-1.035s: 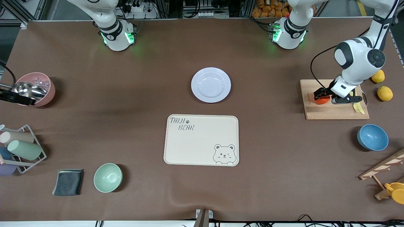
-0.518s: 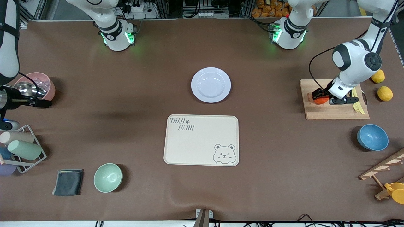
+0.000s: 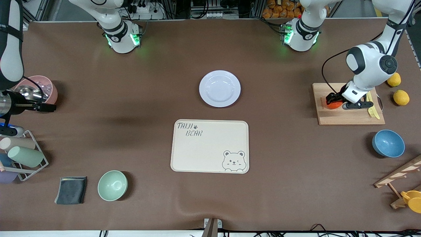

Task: Place orange and plate with both arms
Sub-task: 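Lift the orange and carry it toward the white plate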

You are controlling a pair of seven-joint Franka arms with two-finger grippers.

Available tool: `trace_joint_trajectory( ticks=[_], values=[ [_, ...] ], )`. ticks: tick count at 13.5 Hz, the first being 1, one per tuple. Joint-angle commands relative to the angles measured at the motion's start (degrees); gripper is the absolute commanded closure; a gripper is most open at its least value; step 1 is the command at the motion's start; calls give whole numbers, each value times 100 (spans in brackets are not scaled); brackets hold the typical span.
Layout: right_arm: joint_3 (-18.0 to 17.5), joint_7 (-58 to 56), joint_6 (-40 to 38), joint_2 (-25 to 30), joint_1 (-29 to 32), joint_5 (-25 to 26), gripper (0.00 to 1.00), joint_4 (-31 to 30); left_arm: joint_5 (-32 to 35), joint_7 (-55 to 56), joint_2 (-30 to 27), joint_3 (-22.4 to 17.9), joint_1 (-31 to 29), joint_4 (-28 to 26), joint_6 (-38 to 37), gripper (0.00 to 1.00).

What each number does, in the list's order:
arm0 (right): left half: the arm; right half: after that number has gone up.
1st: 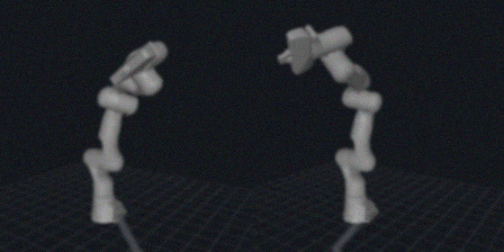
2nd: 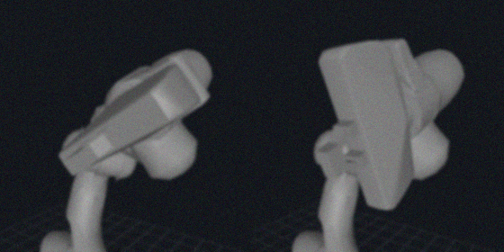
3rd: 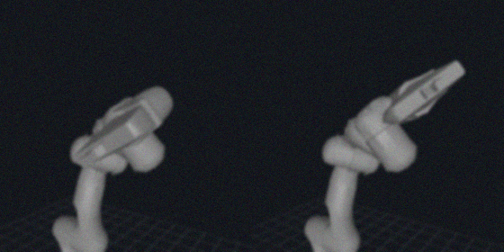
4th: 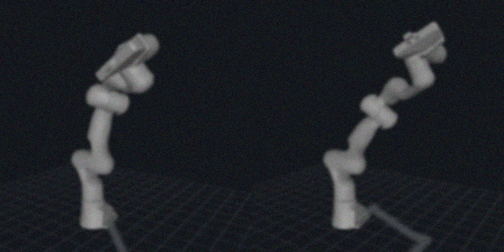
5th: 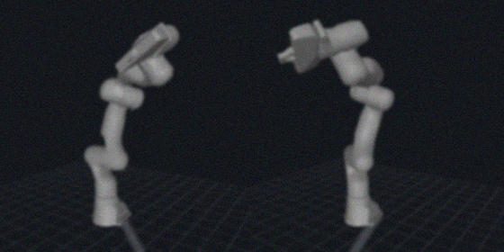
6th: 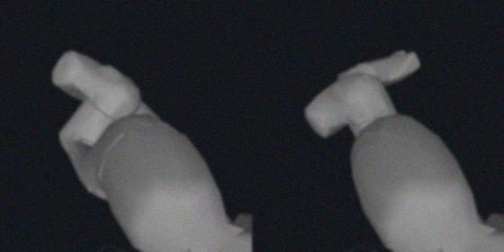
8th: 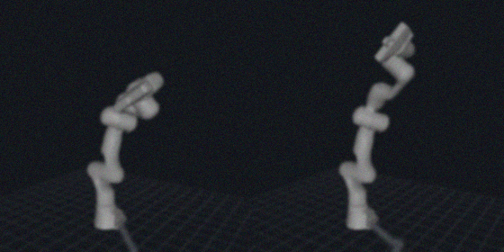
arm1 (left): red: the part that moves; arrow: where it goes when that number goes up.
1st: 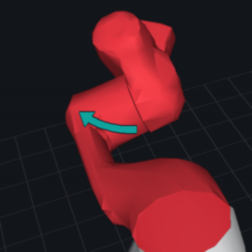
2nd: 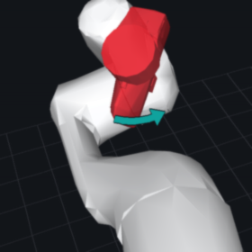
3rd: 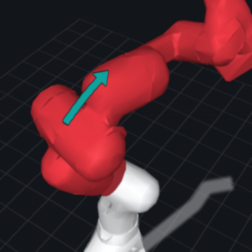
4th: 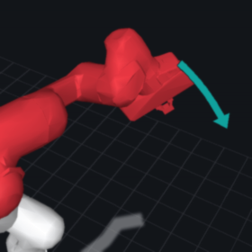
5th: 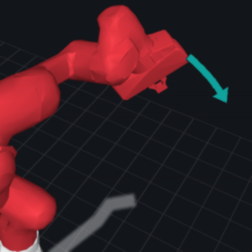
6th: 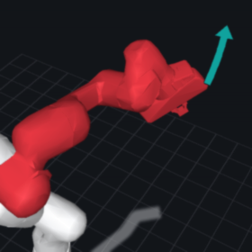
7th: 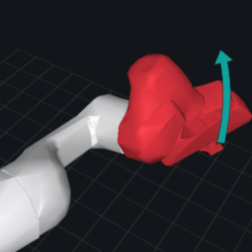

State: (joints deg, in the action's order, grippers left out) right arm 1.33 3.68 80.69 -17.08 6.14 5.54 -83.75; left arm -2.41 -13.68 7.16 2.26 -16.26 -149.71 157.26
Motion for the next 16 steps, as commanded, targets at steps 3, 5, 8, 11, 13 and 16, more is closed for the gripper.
trace_joint_trajectory(
  ticks=[3, 5, 8, 11, 13, 16],
  values=[
    [-10, -69, -88, -41, 10, 114, 0, 113, -67, 170, -223, 730, 18, 371, 68, 100],
    [-1, -69, -106, -23, 44, 105, 0, 114, -76, 967, -197, 1247, 18, 722, -316, 100],
    [8, -61, -158, 20, 211, 96, 0, 122, -67, 2593, -101, 2040, 44, 1705, -1711, 100],
    [8, -61, -430, 21, 440, 44, 0, 122, -67, 3851, 14, 2489, 333, 2208, -2287, 100],
    [-1, -95, -457, 29, 458, 35, 0, 149, 11, 4703, 119, 2490, 868, 2271, -2305, 100],
    [-18, -228, -484, 12, 396, 35, 0, 149, 967, 6494, 294, 2490, 1738, 2306, -2305, 100]
  ],
)
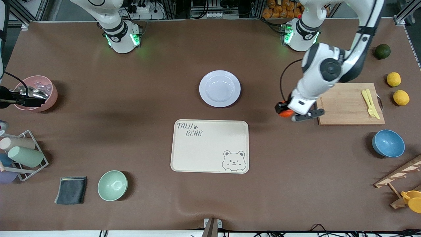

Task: Place orange and plate with both arms
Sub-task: 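Lift the orange and carry it toward the white plate, then release the orange onto the plate while the right gripper reaches the plate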

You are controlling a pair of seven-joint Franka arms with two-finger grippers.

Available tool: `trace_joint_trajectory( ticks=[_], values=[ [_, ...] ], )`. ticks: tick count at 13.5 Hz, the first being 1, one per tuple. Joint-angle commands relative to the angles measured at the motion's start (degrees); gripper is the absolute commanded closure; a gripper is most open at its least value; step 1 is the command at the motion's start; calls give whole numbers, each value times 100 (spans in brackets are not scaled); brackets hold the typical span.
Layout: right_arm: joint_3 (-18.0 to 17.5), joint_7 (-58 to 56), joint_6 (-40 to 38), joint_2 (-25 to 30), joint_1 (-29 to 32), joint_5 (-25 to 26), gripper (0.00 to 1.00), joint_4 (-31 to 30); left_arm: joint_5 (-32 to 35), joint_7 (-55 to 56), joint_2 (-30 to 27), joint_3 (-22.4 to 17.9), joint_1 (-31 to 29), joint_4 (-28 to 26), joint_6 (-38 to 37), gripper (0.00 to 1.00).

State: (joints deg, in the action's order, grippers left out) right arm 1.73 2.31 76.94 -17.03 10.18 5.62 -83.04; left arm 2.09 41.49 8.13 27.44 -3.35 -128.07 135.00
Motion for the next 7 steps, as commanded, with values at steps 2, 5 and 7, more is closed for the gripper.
trace_joint_trajectory(
  ticks=[2, 5, 7],
  values=[
    [-67, -90, -144, -38, -16, 27, 0, 51, 783, 1781, 364, -19, 878, 177, -79, 100],
    [-59, -90, -100, -212, 53, -428, 0, 16, 775, 2379, 610, -19, 1335, 361, -79, 100],
    [-59, -90, -100, -546, 255, -1042, 0, 16, 775, 2828, 838, -19, 1608, 537, -79, 100]
  ],
)
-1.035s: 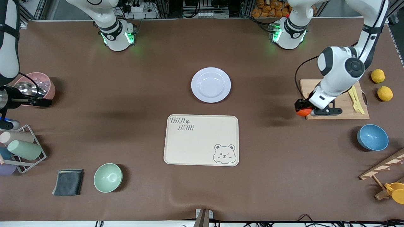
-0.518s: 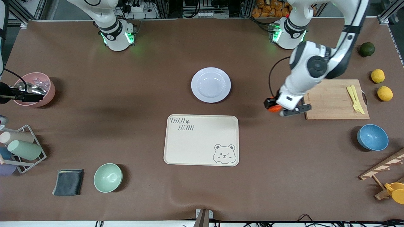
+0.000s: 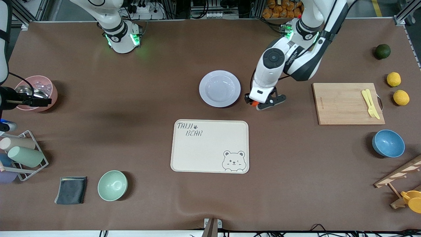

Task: Place orange and plate with both arms
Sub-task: 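Release the orange onto the plate while the right gripper reaches the plate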

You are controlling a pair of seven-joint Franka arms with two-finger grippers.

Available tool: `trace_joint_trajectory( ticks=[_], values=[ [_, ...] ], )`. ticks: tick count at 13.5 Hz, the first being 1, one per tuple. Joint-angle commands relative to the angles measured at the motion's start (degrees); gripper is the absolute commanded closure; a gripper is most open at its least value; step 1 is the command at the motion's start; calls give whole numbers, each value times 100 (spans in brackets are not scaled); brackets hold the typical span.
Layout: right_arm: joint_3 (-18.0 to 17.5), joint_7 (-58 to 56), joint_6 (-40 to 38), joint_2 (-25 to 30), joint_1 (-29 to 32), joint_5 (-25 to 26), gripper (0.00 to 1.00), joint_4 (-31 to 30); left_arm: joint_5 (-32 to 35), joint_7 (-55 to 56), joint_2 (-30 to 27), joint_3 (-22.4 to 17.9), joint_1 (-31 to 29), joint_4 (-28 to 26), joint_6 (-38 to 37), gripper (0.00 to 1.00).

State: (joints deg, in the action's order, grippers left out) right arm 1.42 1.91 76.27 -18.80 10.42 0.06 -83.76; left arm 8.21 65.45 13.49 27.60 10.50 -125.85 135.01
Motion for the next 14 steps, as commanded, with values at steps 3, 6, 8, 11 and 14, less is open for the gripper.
trace_joint_trajectory(
  ticks=[3, 6, 8, 11, 14],
  values=[
    [-28, -59, -86, -572, 347, -1367, 0, -130, 198, 968, 645, -53, 619, 491, -80, 100],
    [-37, -59, -60, -528, 277, -1753, 0, -482, 401, 1190, 708, -44, 708, 544, -80, 100],
    [-28, -68, 19, -493, 277, -2315, 0, -885, 401, 1286, 760, -35, 778, 623, -80, 100],
    [-37, -77, 256, -361, 181, -2555, 0, -1291, 401, 1322, 839, -35, 892, 737, -80, 100],
    [-54, -94, 818, -159, -65, -2660, 0, -1827, 401, 1392, 919, -35, 1103, 842, -80, 100]
  ],
)
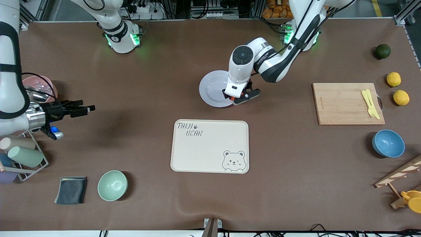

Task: Place orange and plate with both arms
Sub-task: 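Release the orange onto the plate while the right gripper reaches the plate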

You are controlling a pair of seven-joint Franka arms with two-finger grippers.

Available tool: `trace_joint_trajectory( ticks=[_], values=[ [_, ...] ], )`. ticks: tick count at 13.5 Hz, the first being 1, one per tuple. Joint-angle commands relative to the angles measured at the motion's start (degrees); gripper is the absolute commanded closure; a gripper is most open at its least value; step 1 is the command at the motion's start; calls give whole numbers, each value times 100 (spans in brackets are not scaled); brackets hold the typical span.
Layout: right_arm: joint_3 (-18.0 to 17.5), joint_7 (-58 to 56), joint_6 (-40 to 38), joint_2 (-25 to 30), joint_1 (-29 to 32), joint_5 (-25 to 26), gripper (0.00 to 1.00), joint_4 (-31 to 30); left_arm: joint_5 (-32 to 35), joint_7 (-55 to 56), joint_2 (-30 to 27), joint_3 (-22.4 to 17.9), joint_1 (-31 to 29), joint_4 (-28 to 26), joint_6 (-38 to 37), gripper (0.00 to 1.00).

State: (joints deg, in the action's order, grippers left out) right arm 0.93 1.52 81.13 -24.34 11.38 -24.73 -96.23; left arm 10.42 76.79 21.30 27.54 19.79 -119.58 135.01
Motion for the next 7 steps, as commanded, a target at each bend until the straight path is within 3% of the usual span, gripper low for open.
trace_joint_trajectory(
  ticks=[1, 4, 7],
  values=[
    [4, -64, 360, 404, -302, -303, 0, -668, 179, 380, 181, -29, 209, 260, -80, 100],
    [-5, -73, 351, 544, -654, -435, 0, -1045, 179, 504, 287, -29, 384, 348, -80, 100],
    [4, -240, 377, 413, -822, -1258, 0, -1337, 179, 671, 445, -29, 534, 383, -80, 100]
  ],
)
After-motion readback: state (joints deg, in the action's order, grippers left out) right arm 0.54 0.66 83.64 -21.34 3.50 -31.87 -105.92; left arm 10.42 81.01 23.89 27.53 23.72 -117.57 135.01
